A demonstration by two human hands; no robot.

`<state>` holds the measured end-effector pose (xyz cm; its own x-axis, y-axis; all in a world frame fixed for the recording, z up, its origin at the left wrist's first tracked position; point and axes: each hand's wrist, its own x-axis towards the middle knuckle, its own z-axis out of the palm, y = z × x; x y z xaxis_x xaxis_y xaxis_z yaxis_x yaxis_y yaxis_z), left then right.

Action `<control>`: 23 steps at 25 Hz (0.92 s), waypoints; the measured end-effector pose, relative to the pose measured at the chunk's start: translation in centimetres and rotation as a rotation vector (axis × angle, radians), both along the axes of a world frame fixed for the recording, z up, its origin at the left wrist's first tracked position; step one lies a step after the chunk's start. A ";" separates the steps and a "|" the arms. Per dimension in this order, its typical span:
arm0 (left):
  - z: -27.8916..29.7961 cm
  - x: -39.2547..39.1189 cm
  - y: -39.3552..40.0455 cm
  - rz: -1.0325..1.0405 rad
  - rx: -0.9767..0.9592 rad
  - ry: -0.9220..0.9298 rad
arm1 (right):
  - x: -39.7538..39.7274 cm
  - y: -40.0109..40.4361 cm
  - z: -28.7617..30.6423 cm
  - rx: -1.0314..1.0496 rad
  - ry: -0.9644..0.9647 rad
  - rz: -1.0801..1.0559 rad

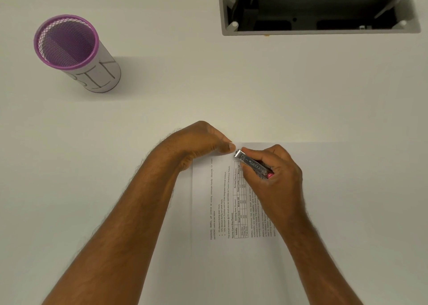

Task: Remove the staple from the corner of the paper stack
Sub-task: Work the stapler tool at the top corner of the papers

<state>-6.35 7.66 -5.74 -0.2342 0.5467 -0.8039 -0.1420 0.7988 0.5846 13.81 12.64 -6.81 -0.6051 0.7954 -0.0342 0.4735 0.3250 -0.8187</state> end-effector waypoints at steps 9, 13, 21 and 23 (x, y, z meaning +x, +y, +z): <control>0.1 -0.1 0.0 -0.004 0.003 -0.013 | -0.2 -0.3 -0.4 0.073 -0.034 -0.006; 0.0 -0.1 0.0 -0.010 0.003 -0.011 | -0.3 -0.2 -0.4 0.044 -0.020 0.009; -0.6 0.5 0.4 0.035 -0.033 0.036 | -0.2 -0.1 -0.8 -0.049 0.042 0.040; -0.7 0.6 0.4 0.038 -0.034 0.043 | -0.2 0.0 -1.0 -0.025 0.033 0.059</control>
